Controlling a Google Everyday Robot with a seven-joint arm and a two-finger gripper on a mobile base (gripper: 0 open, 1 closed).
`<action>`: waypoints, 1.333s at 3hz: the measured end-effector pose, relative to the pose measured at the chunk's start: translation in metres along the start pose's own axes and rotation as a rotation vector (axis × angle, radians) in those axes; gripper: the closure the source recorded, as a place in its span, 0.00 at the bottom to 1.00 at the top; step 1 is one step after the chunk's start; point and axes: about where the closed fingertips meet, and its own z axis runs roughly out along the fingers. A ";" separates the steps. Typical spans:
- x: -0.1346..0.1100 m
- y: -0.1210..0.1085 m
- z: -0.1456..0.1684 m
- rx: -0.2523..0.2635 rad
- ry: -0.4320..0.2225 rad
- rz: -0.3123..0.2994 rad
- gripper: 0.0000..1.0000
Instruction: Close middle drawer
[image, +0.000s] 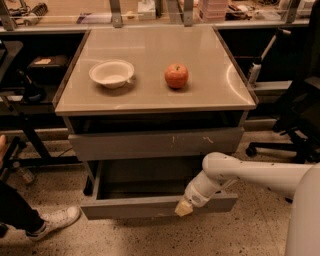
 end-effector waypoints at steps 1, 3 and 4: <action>0.000 0.000 0.000 0.000 0.000 0.000 0.81; 0.000 0.000 0.000 0.000 0.000 0.000 0.35; 0.000 0.000 0.000 0.000 0.000 0.000 0.12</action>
Offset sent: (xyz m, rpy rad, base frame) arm 0.0003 0.0002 0.0001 0.0002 -0.0004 0.0001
